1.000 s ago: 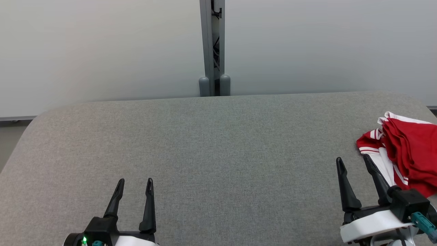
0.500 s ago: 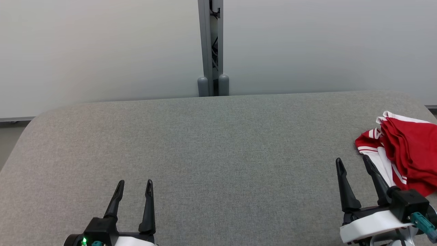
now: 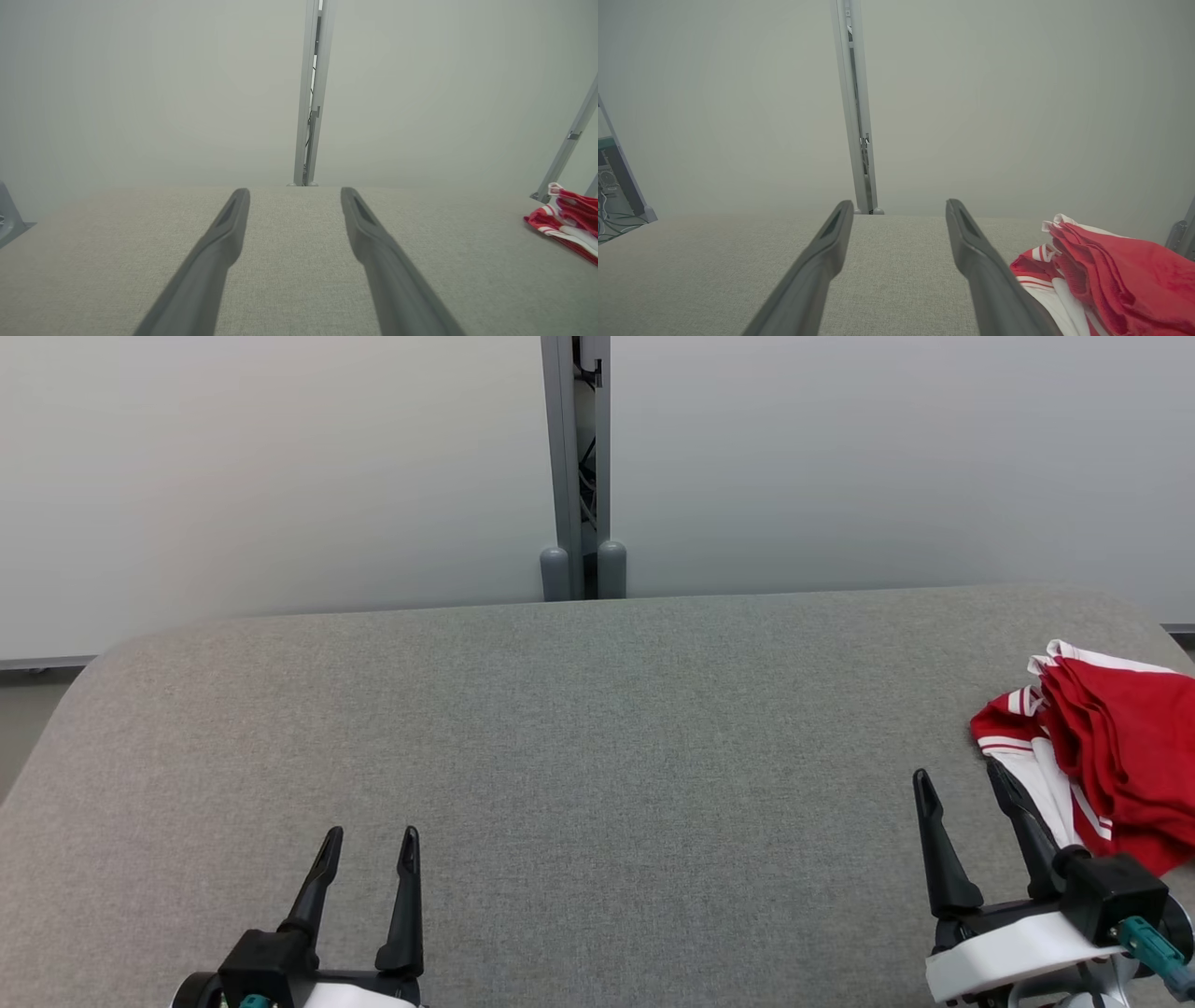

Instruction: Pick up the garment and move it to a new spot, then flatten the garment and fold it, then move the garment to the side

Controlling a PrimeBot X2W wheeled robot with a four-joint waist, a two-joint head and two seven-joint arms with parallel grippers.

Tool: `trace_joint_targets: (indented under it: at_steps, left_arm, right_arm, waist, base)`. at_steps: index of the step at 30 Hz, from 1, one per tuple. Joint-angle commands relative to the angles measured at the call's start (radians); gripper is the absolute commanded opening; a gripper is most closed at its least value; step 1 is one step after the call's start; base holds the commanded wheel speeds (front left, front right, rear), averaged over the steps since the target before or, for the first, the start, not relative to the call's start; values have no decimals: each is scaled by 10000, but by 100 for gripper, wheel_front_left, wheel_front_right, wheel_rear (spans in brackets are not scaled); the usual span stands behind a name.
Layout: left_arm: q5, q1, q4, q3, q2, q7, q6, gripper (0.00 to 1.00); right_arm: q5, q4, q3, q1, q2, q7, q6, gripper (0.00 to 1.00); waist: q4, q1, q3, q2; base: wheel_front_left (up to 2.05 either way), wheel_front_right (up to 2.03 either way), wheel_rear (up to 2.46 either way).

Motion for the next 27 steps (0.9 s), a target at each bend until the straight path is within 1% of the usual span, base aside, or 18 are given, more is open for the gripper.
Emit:
trace_joint_targets:
  at_steps: [1, 16, 18, 19, 22, 27]
  left_arm:
    - [-13, 4, -39, 51, 44, 0, -47, 100]
    - [-288, 52, 112, 161, 44, 0, -187, 100]
    - [-319, 42, 80, 138, 43, 0, -267, 100]
    - [-300, 43, 126, 109, -2, -1, -253, 0]
    - [-290, 244, 420, 54, -50, 2, -251, 0]
    - [-1204, 123, 474, 76, -41, 156, -338, 0]
  right_arm:
    - [-2, 12, -3, 77, -30, -4, -4, 100]
    - [-73, 15, -92, 68, -29, -4, -4, 100]
    - [-75, 16, -76, 92, -29, -4, -4, 100]
    - [-22, 41, -51, 9, 6, 1, 0, 0]
    - [-31, 332, -13, 245, 92, 4, 0, 0]
    - [905, 393, -279, 185, 91, 364, 0, 0]
  waist:
    - [7, 0, 6, -1]
    - [39, 0, 18, -1]
    - [45, 0, 14, -1]
    - [44, 0, 14, -1]
    - [44, 0, 14, -1]
    - [40, 0, 39, -1]
  base:
    - [0, 0, 0]
    - [0, 0, 0]
    - [0, 0, 0]
    - [0, 0, 0]
    - [0, 0, 0]
    - [0, 0, 0]
